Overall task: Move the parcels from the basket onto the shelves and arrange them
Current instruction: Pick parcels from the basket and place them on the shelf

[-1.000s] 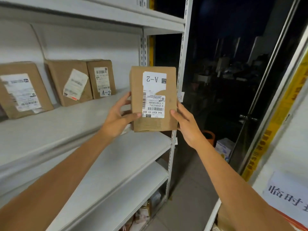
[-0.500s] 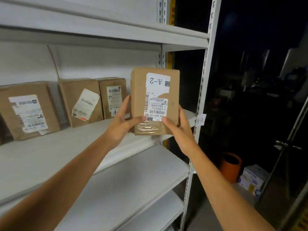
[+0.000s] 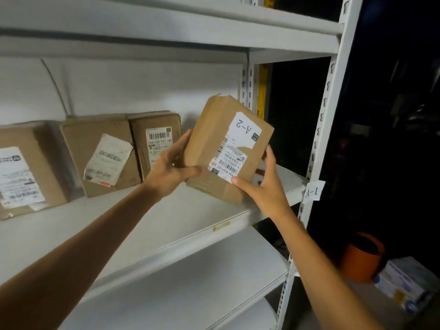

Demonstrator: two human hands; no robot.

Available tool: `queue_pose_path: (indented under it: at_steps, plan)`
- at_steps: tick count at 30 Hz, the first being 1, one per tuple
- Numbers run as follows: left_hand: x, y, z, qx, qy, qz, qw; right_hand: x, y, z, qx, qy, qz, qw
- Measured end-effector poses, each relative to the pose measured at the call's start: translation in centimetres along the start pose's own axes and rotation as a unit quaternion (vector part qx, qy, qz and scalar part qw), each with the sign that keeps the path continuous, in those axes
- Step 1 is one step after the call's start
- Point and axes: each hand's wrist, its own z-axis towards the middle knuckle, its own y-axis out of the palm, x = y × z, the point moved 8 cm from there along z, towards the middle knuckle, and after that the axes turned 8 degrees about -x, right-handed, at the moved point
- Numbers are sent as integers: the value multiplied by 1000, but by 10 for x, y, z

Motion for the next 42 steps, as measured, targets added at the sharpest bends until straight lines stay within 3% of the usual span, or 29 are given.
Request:
queue_pose_path:
  at_steps: [4, 10, 14, 18, 21, 26, 29, 33, 36, 39, 42]
  plan:
    - [6, -17, 31, 12, 14, 27, 999, -12, 2, 20, 52, -60, -132, 988]
    - [4, -51, 53, 25, 30, 123, 992, -8, 21, 48, 47, -30, -227, 972]
    - [-1, -61, 63, -24, 23, 218, 975, -12, 35, 62, 23, -62, -335, 940]
    - [3, -55, 73, -109, 58, 313, 942, -11, 36, 86, 5, -96, -302, 949]
    - [-7, -55, 85, -124, 50, 351, 927, 1, 35, 107, -32, -96, -269, 958]
    - [-43, -68, 81, 10, 22, 285, 958, 19, 31, 140, -63, -120, -257, 957]
    - [-57, -65, 64, 129, -2, 278, 952, 32, 25, 159, -82, -127, -240, 959]
    - [-94, -43, 28, 282, -75, 119, 949, 45, 17, 172, -100, -146, -213, 961]
    - [-120, -21, 25, 253, -155, 80, 952, 49, 9, 179, -94, -147, -199, 964]
    - [-110, -11, 36, 201, -146, 147, 957, 52, 1, 182, -83, -140, -184, 969]
    - [-90, -11, 43, 221, -123, 195, 948, 58, -8, 184, -69, -122, -138, 981]
